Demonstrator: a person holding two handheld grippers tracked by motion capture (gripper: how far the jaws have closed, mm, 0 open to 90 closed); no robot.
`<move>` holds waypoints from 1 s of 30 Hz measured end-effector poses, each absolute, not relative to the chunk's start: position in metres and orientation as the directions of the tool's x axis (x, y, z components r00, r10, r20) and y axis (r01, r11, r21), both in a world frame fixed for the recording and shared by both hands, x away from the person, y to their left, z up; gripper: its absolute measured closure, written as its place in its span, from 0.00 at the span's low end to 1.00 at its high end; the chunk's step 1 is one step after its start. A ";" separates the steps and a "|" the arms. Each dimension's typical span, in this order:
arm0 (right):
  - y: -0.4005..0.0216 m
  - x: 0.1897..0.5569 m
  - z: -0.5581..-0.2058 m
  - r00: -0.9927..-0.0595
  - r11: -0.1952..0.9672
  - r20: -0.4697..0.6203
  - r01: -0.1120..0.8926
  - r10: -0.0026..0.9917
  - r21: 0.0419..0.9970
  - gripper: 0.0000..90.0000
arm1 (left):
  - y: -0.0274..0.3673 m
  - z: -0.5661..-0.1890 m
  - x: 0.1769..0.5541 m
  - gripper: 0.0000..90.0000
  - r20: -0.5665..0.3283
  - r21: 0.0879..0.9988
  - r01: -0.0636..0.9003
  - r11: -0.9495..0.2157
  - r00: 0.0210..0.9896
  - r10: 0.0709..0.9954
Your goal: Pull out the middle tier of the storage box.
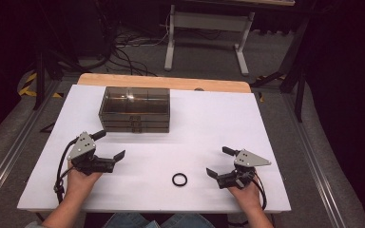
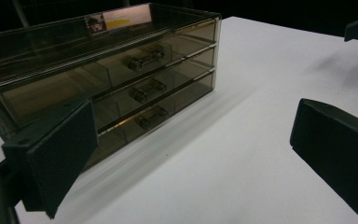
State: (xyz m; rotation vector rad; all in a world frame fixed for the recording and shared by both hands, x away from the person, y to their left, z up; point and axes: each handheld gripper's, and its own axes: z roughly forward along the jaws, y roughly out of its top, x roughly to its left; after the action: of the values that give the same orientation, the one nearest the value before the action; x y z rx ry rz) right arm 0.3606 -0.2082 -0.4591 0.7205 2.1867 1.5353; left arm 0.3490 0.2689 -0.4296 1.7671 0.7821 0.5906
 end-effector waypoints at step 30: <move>-0.207 0.361 -0.460 -0.805 0.279 -0.007 0.198 0.594 0.940 0.00 | 0.249 -0.429 0.375 0.06 -0.027 0.934 0.271 -0.234 0.704 0.710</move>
State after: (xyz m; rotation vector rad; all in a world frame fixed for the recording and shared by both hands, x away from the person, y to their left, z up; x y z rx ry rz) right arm 0.3609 -0.2073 -0.4597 0.7169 2.1983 1.5352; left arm 0.3749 0.2488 -0.4292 1.8101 0.7743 0.4969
